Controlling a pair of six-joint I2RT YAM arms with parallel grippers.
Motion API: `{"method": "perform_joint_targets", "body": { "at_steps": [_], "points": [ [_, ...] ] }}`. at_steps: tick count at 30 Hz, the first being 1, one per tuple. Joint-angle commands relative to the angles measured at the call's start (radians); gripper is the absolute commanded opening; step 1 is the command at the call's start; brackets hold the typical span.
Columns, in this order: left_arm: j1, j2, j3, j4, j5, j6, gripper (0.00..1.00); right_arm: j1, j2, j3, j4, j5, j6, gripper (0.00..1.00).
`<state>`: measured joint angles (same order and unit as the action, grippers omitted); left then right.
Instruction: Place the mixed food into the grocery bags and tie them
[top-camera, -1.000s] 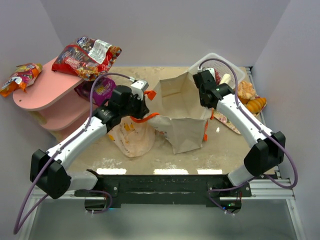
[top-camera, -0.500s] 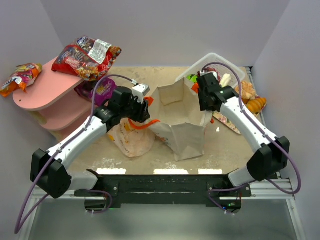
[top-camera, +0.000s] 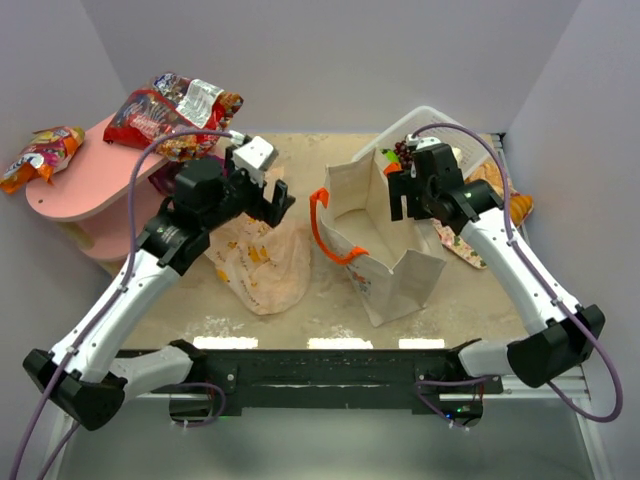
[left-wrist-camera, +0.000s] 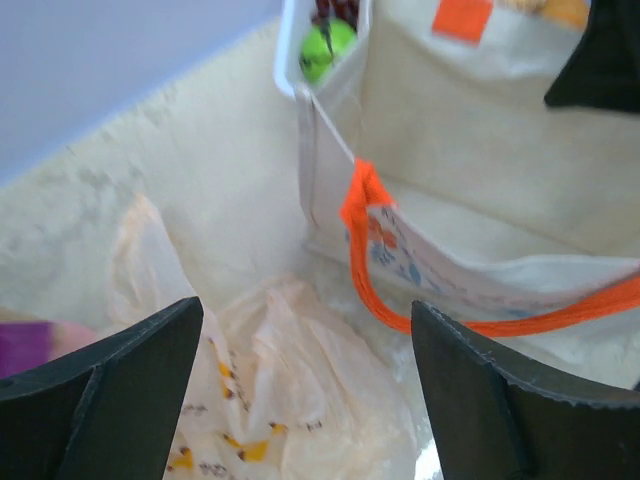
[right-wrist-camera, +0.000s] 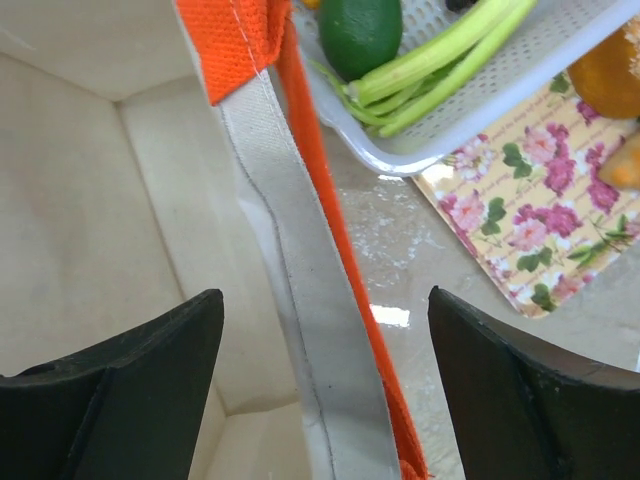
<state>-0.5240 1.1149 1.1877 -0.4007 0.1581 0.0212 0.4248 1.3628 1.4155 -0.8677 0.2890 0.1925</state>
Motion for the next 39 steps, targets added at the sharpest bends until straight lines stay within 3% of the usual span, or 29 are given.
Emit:
{"method": "perform_joint_targets", "body": {
  "at_steps": [1,5,6,8,9,10,12,13,15,21,29,36,38,39],
  "points": [
    [0.007,-0.036,0.171,0.026,-0.118,0.098,0.91,-0.003,-0.063,0.013,0.048,-0.086,-0.011,0.88],
    [0.005,-0.017,0.32,0.001,-0.343,0.073,0.98,-0.001,-0.077,0.0,0.05,-0.083,-0.013,0.94],
    [0.005,-0.003,0.399,-0.015,-0.502,0.06,1.0,-0.003,-0.079,-0.003,0.047,-0.083,-0.011,0.94],
    [0.022,0.055,0.487,-0.08,-0.65,0.028,1.0,-0.003,-0.085,-0.01,0.045,-0.085,-0.011,0.95],
    [0.042,0.08,0.582,-0.113,-0.644,0.013,1.0,-0.003,-0.094,-0.016,0.047,-0.09,-0.01,0.96],
    [0.133,0.145,0.633,-0.151,-0.609,-0.003,1.0,-0.003,-0.099,-0.018,0.049,-0.091,-0.007,0.96],
    [0.258,0.219,0.778,-0.259,-0.433,-0.062,1.0,-0.003,-0.111,-0.03,0.05,-0.094,-0.004,0.96],
    [0.328,0.283,0.821,-0.292,-0.422,-0.073,1.0,-0.003,-0.122,-0.035,0.052,-0.094,-0.002,0.97],
    [0.347,0.306,0.86,-0.314,-0.482,-0.082,1.0,-0.003,-0.131,-0.044,0.05,-0.094,-0.002,0.97],
    [0.386,0.215,0.754,-0.254,-0.539,-0.122,1.0,-0.001,-0.142,-0.046,0.041,-0.071,-0.008,0.97],
    [0.456,0.163,0.572,-0.248,-0.419,-0.168,1.0,-0.003,-0.156,-0.053,0.045,-0.077,-0.011,0.99],
    [0.484,0.175,0.511,-0.215,-0.344,-0.184,1.0,-0.003,-0.18,-0.047,0.035,-0.059,-0.014,0.99],
    [0.496,0.171,0.459,-0.168,-0.321,-0.182,0.97,-0.001,-0.183,-0.043,0.023,-0.051,-0.018,0.99],
    [0.512,0.172,0.448,-0.165,-0.312,-0.182,0.87,-0.001,-0.189,-0.04,0.019,-0.044,-0.019,0.99]
  ]
}}
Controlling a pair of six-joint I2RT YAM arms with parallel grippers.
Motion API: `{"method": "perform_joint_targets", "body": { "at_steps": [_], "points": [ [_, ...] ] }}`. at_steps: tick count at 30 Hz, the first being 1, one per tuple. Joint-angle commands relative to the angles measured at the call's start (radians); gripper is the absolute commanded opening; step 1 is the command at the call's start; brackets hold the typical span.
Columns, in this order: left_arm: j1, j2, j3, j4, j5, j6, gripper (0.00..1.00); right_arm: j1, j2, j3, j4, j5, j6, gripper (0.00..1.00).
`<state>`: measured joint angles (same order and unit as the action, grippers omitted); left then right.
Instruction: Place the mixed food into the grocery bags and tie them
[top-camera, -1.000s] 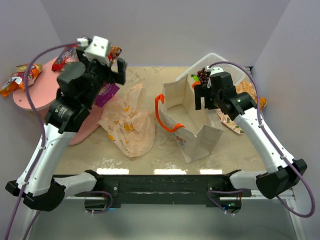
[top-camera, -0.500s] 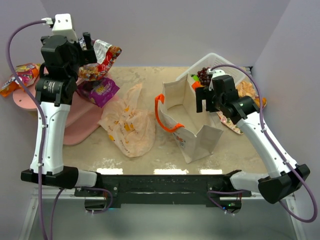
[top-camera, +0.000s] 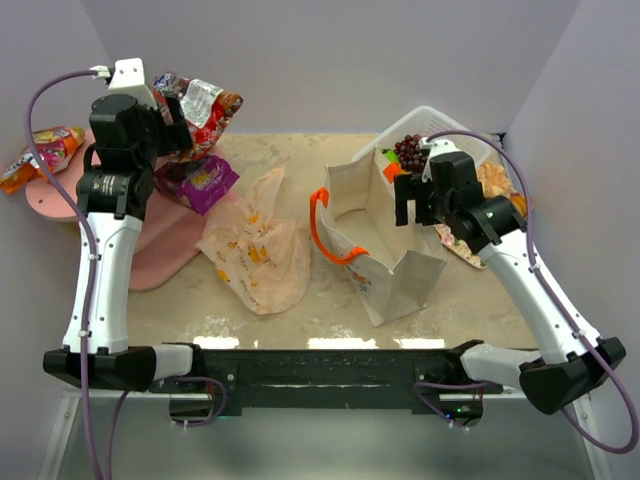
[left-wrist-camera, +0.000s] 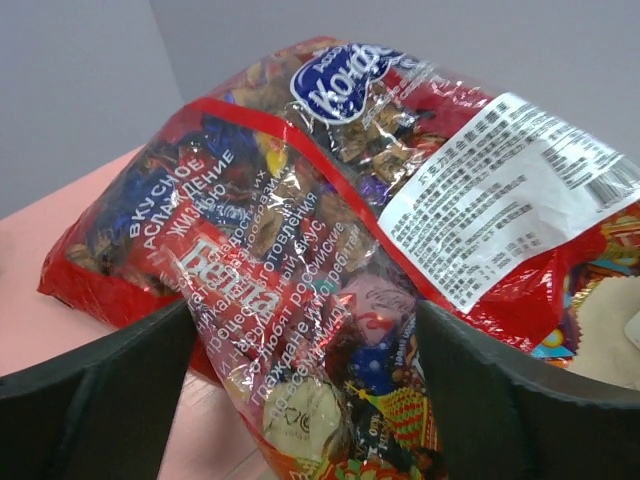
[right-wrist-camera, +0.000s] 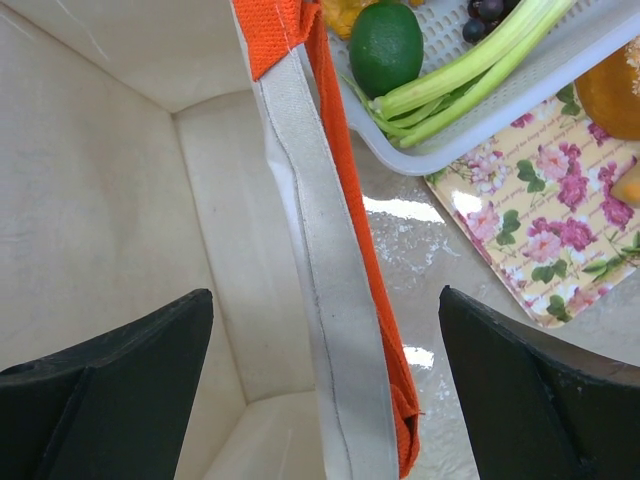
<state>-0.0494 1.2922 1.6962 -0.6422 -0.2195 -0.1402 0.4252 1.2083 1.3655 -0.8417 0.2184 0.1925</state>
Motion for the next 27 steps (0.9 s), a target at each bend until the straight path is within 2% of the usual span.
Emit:
{"method": "perform_joint_targets", "body": {
  "at_steps": [1,2,3,5,6,7,9,13,16,17,18,20,21,23,27],
  "points": [
    [0.042,-0.008,-0.07,0.084,0.072,-0.021,0.8,-0.002,-0.038,0.012,-0.011,0.03,-0.019,0.99],
    [0.045,-0.017,-0.093,0.093,0.072,-0.025,0.74,-0.003,-0.044,0.015,-0.016,0.032,-0.019,0.99],
    [0.048,-0.025,-0.104,0.104,0.074,-0.025,0.51,-0.002,-0.053,0.015,-0.016,0.03,-0.019,0.99],
    [0.048,-0.065,-0.133,0.15,0.088,-0.025,0.28,-0.003,-0.059,0.015,-0.016,0.027,-0.024,0.99],
    [0.048,-0.083,-0.142,0.171,0.094,-0.021,0.09,-0.002,-0.061,0.015,-0.014,0.026,-0.027,0.99],
    [0.048,-0.105,-0.154,0.221,0.12,-0.016,0.0,-0.002,-0.058,0.015,-0.016,0.029,-0.027,0.99],
    [0.048,-0.16,-0.173,0.266,0.156,0.005,0.0,-0.002,-0.055,0.014,-0.016,0.035,-0.027,0.98],
    [0.045,-0.217,-0.161,0.374,0.433,0.018,0.0,-0.002,-0.067,0.015,-0.005,0.039,-0.016,0.98],
    [-0.01,-0.215,-0.118,0.407,0.532,-0.016,0.0,-0.003,-0.081,0.029,0.009,-0.005,-0.01,0.99],
    [-0.048,-0.197,-0.093,0.406,0.52,-0.007,0.0,-0.003,-0.079,0.038,0.016,-0.028,-0.007,0.99],
    [-0.166,-0.186,-0.083,0.404,0.491,0.005,0.0,-0.003,-0.078,0.038,0.023,-0.034,-0.007,0.99],
    [-0.294,-0.139,-0.063,0.4,0.401,0.043,0.0,-0.003,-0.07,0.034,0.045,-0.037,-0.004,0.99],
    [-0.394,-0.12,-0.058,0.398,0.385,0.048,0.0,-0.005,-0.058,0.027,0.056,-0.025,-0.004,0.99],
    [-0.498,-0.064,-0.049,0.404,0.376,0.041,0.0,-0.022,-0.041,0.032,0.066,-0.011,0.001,0.99],
    [-0.622,0.01,-0.032,0.433,0.348,0.045,0.0,-0.052,-0.027,0.064,0.075,-0.028,0.008,0.99]
  ]
}}
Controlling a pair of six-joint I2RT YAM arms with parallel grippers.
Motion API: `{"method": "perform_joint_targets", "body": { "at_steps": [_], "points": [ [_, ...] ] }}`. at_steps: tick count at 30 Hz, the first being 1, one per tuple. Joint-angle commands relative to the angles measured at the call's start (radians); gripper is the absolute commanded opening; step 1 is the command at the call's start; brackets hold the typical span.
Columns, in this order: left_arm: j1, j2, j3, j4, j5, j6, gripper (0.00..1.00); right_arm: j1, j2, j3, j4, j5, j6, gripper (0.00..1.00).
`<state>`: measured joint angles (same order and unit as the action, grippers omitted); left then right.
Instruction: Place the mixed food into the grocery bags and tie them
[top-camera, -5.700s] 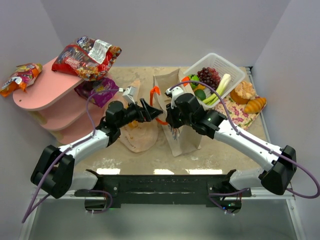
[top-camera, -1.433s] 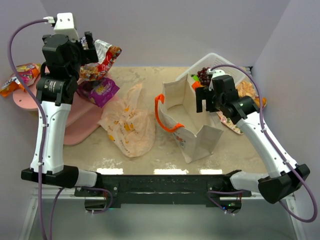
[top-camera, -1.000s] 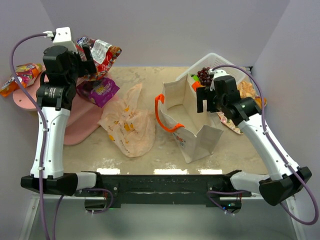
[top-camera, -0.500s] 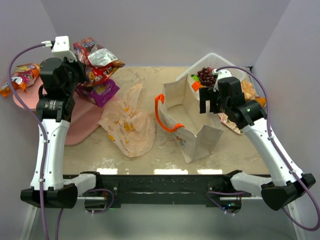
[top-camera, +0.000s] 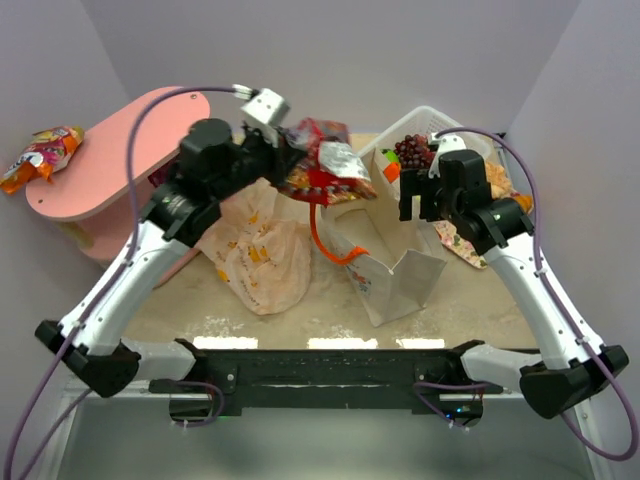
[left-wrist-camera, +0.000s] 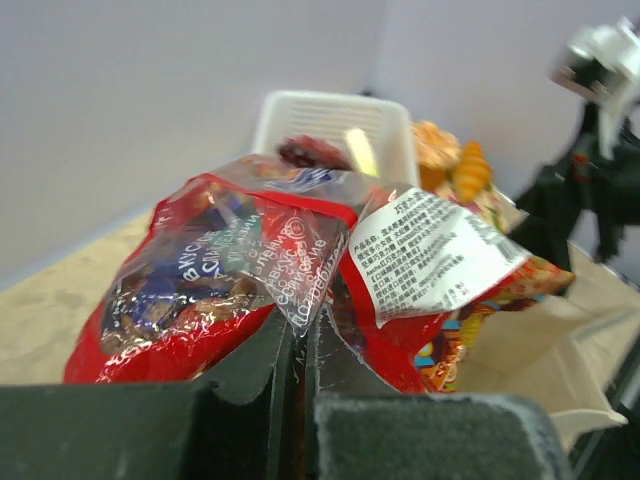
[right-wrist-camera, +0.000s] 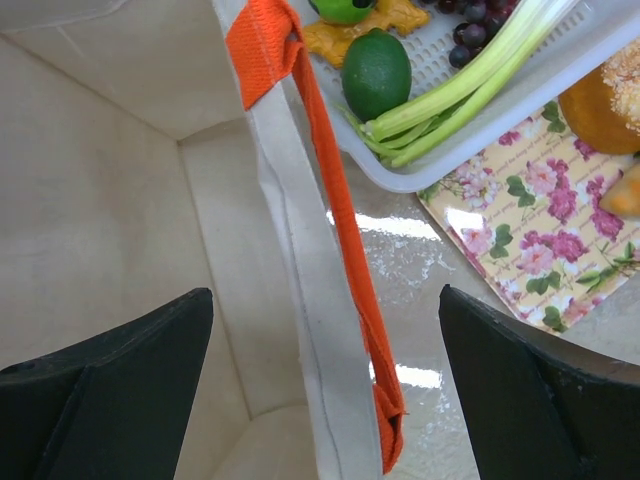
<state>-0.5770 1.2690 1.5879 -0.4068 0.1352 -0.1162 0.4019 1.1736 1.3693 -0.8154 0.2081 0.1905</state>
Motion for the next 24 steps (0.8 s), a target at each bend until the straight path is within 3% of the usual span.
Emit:
{"method": "perform_joint_targets", "body": {
  "at_steps": [1,14,24],
  "points": [
    [-0.113,0.046,0.087,0.198,-0.014,0.021,0.0,-0.032,0.006,0.066,0.044,-0.012,0.016,0.99],
    [-0.222,0.202,0.081,0.214,-0.022,0.026,0.0,-0.043,-0.112,0.013,0.027,0.131,0.063,0.99],
    [-0.277,0.309,0.08,0.209,-0.02,0.007,0.0,-0.044,-0.132,-0.002,0.016,0.126,0.055,0.99]
  ]
}}
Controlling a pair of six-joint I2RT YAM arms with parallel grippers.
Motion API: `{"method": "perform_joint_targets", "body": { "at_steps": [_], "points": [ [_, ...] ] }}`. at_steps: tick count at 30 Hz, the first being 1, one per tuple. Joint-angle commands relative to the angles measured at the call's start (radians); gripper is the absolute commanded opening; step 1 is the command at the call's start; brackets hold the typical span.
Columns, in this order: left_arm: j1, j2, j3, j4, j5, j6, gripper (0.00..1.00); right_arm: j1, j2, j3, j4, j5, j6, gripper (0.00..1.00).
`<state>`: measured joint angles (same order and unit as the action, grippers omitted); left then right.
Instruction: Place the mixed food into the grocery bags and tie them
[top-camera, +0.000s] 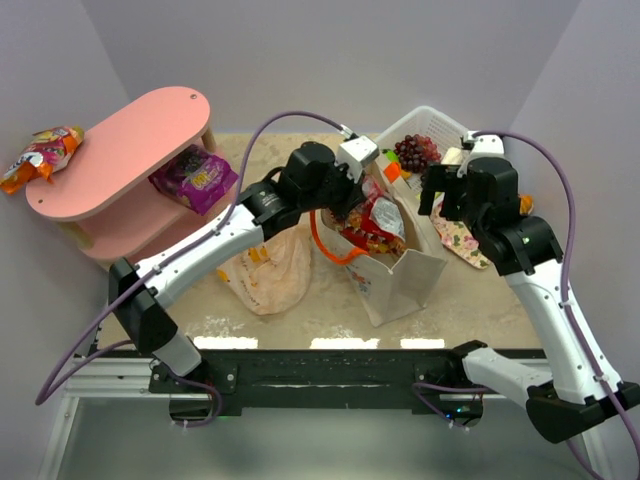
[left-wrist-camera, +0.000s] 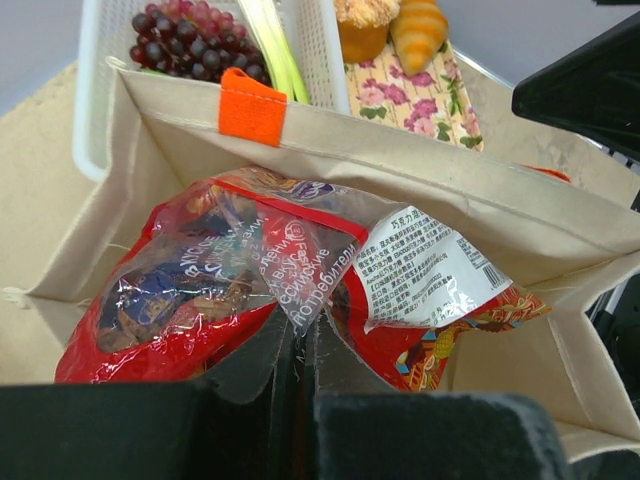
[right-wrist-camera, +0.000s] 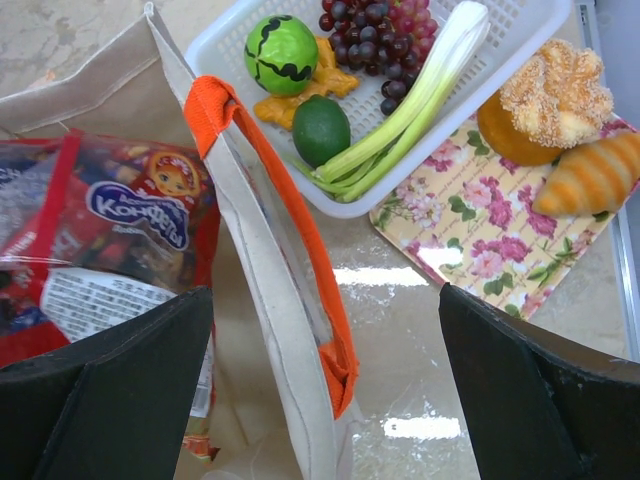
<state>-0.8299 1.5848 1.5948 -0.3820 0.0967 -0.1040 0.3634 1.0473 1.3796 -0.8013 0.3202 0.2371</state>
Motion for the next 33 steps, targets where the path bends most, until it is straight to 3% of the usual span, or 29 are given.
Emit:
{"method": "perform_joint_targets", "body": {
  "at_steps": [1,2,4,5,8,12,18,22,27,30,33],
  "points": [
    [-0.026,0.0,0.074,0.181,0.034,-0.008,0.01,-0.006,-0.004,-0.016,0.002,0.008,0.005,0.99],
    [-0.026,0.001,0.076,0.178,0.046,-0.007,0.25,-0.004,0.0,-0.019,0.005,0.0,0.005,0.99],
    [-0.026,-0.003,0.085,0.155,0.04,0.009,0.52,-0.006,0.01,-0.024,0.005,-0.015,0.002,0.99],
    [-0.025,-0.009,0.085,0.147,0.029,0.015,0.71,-0.006,0.013,-0.025,0.005,-0.021,0.001,0.99],
    [-0.025,-0.055,0.087,0.117,-0.014,0.052,0.93,-0.004,0.02,-0.031,0.011,-0.038,-0.008,0.99],
    [-0.015,-0.121,0.079,0.062,-0.121,0.099,1.0,-0.004,0.022,-0.036,0.024,-0.049,-0.022,0.99],
    [0.113,-0.256,0.01,-0.055,-0.386,0.112,1.0,-0.004,0.002,-0.043,0.04,-0.075,-0.032,0.98],
    [0.318,-0.299,0.04,-0.11,-0.541,0.145,1.0,-0.004,-0.006,-0.044,0.042,-0.087,-0.039,0.99],
    [0.567,-0.256,0.22,-0.227,-0.789,0.211,1.0,-0.004,0.002,-0.045,0.048,-0.092,-0.044,0.98],
    [0.668,-0.296,0.179,-0.186,-0.967,0.225,1.0,-0.004,0.008,-0.045,0.05,-0.096,-0.05,0.98],
    [0.786,-0.371,0.076,-0.075,-1.0,0.233,1.0,-0.006,0.019,-0.033,0.051,-0.102,-0.059,0.98]
  ]
}}
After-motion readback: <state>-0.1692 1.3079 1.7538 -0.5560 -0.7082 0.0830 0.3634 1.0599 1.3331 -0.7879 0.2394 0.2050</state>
